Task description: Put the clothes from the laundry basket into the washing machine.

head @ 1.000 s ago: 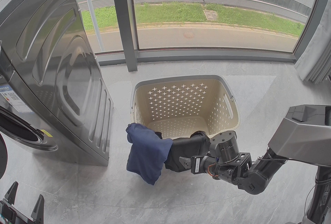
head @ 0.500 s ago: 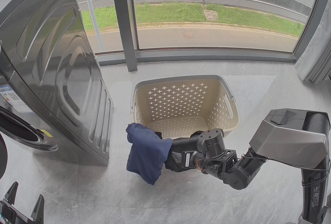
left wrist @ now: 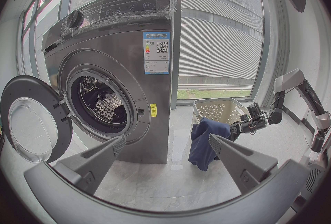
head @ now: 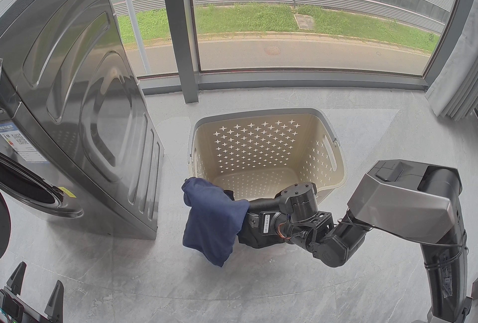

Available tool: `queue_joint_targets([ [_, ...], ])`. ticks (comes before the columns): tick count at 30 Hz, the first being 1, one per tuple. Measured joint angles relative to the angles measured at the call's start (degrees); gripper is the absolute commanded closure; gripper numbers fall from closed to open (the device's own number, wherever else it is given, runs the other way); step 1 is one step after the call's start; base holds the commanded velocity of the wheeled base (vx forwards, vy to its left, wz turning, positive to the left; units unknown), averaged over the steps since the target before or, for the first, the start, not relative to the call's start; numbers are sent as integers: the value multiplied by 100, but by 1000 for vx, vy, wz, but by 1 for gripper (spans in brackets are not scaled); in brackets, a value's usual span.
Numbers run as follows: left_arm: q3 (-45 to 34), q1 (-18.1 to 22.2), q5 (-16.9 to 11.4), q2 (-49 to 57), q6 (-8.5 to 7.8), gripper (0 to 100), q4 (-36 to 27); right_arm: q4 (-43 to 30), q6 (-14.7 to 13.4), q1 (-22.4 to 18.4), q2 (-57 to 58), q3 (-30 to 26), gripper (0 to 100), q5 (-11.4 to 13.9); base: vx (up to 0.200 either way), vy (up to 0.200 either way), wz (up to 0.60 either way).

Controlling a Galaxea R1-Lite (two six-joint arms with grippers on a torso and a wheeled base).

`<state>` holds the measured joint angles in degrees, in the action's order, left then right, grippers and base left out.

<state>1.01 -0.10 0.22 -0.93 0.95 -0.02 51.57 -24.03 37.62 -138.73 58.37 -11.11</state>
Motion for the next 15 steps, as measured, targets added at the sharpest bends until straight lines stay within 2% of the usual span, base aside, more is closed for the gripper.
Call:
queue_joint_targets([
  [2, 0, 0, 0, 0, -5, 0, 0, 68, -6, 0, -52, 54, 0, -2, 0, 0, 0],
  [3, 0, 0, 0, 0, -6, 0, 0, 101, -6, 0, -74, 76, 100, -2, 0, 0, 0],
  [10, 0, 0, 0, 0, 0, 0, 2, 444, -5, 2, -182, 117, 100, -2, 0, 0, 0],
  [15, 0, 0, 0, 0, 5, 0, 2, 572, -13, 46, -154, -57, 100, -6, 0, 0, 0],
])
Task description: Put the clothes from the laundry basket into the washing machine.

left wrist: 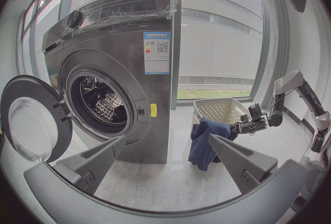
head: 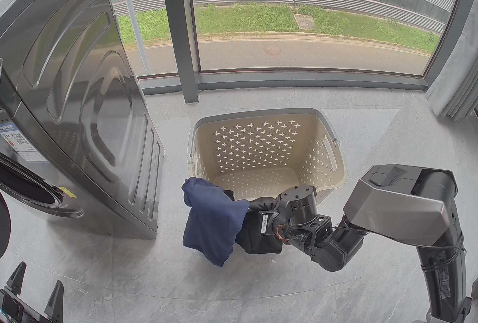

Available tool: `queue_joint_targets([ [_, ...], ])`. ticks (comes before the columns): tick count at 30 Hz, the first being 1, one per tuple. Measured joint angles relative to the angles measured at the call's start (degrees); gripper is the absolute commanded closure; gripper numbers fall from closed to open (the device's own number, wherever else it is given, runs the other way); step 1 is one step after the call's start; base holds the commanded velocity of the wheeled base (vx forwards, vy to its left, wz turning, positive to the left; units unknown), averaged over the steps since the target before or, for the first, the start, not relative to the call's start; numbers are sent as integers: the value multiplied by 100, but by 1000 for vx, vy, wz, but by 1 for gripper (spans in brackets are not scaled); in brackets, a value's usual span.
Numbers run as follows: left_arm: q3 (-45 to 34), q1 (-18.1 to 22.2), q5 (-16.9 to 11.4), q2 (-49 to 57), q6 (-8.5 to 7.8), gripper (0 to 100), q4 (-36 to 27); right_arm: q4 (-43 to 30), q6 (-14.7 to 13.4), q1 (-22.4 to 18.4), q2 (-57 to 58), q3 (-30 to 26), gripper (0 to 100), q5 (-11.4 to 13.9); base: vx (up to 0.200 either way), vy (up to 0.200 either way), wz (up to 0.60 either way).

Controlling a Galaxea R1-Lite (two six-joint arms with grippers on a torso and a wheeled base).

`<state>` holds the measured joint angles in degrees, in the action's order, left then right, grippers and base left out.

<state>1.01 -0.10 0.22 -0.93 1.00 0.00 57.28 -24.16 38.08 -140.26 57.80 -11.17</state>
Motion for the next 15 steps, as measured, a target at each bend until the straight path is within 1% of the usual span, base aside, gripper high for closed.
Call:
queue_joint_targets([
  [8, 0, 0, 10, 0, 15, 0, 0, 233, 5, 69, 579, -653, 100, -7, 0, 0, 0],
  [12, 0, 0, 7, 0, 15, 0, 0, 321, 22, 118, 1165, -1064, 100, -10, 0, 0, 0],
  [15, 0, 0, 7, 0, 12, 0, 0, 356, 101, 161, 1666, -1379, 100, -7, 0, 0, 0],
])
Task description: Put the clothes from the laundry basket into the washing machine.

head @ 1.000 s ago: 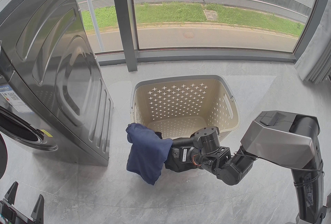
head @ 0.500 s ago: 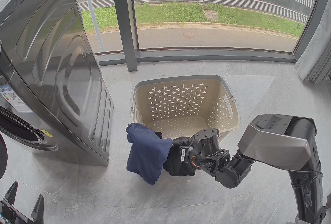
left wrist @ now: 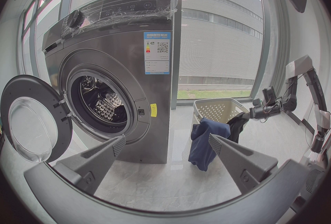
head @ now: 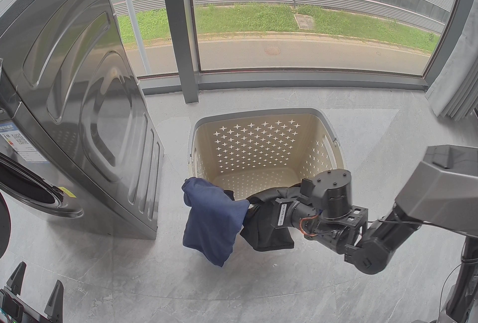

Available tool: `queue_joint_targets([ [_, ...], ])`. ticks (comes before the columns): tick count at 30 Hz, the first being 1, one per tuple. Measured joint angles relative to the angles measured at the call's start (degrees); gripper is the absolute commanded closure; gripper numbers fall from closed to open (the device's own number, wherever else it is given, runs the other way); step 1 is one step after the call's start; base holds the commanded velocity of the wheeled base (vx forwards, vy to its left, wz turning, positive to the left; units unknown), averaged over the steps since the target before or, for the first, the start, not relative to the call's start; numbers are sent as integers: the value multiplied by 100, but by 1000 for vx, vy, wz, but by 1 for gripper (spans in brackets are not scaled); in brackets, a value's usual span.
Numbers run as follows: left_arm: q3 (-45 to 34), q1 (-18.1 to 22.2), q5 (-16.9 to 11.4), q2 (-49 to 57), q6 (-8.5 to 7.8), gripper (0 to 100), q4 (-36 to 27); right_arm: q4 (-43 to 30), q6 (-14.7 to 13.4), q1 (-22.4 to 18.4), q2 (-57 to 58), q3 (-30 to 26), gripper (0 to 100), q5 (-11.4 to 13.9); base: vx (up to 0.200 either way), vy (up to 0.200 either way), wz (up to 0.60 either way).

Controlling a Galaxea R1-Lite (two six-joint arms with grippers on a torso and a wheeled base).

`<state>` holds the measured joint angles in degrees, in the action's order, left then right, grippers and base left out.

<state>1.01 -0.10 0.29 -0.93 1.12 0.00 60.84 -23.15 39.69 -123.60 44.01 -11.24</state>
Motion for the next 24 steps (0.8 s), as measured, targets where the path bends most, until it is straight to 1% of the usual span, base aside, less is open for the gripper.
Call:
queue_joint_targets([
  [5, 0, 0, -5, 0, -12, 0, 0, 33, 162, 74, 869, -551, 100, 82, 0, 0, 0],
  [10, 0, 0, -32, 0, -61, 0, 0, 39, 343, 126, 1822, -1034, 100, 344, 0, 0, 0],
  [14, 0, 0, -40, 0, -102, 0, -7, 52, 539, 138, 2528, -1267, 100, 506, 0, 0, 0],
  [16, 0, 0, -45, 0, -112, 0, -11, 107, 679, 151, 2848, -1347, 100, 600, 0, 0, 0],
  [19, 0, 0, -54, 0, -122, 0, -13, 347, 998, 162, 3157, -1488, 100, 722, 0, 0, 0],
  [22, 0, 0, -62, 0, -141, 0, -13, 556, 1114, 173, 3317, -1648, 100, 862, -200, 0, 0],
  [24, 0, 0, -62, 0, -144, 0, -13, 607, 1136, 173, 3369, -1731, 100, 892, -200, 0, 0],
])
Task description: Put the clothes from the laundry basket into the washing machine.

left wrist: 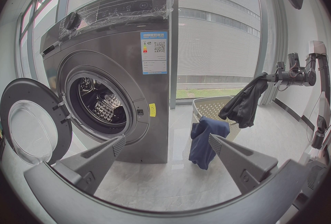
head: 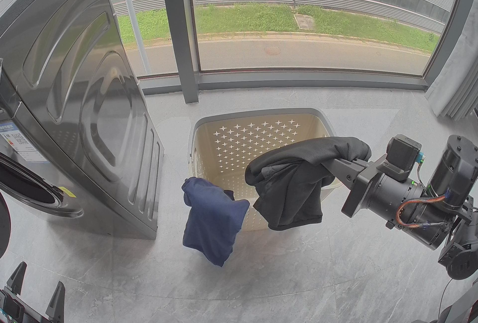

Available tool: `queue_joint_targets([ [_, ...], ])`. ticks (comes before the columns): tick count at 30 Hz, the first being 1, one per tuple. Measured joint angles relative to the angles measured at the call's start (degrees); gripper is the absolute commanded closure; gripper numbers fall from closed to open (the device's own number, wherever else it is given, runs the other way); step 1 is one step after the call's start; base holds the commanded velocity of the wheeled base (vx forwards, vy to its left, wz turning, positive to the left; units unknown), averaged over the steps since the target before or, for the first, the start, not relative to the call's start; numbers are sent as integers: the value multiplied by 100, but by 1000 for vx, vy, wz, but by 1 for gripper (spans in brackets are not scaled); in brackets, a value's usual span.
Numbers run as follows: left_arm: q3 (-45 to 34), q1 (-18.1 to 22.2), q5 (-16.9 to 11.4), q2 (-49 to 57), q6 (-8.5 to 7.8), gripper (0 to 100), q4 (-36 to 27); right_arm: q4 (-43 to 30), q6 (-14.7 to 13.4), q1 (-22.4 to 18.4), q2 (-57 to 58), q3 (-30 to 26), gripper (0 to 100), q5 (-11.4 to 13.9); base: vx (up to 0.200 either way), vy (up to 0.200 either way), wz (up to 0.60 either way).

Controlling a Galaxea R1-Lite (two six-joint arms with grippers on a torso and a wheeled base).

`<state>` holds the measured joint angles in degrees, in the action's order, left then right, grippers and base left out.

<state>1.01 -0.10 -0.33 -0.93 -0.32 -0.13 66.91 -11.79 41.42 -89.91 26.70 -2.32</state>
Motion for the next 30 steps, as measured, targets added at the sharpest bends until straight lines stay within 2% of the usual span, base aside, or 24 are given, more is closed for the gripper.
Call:
queue_joint_targets([
  [22, 0, 0, 9, 0, 80, 0, 0, 22, 5, 16, 96, -158, 100, 22, -200, 0, 0],
  [30, 0, 0, 11, 0, 89, 0, 2, 20, 0, 61, 101, -158, 100, 18, 0, 0, 0],
])
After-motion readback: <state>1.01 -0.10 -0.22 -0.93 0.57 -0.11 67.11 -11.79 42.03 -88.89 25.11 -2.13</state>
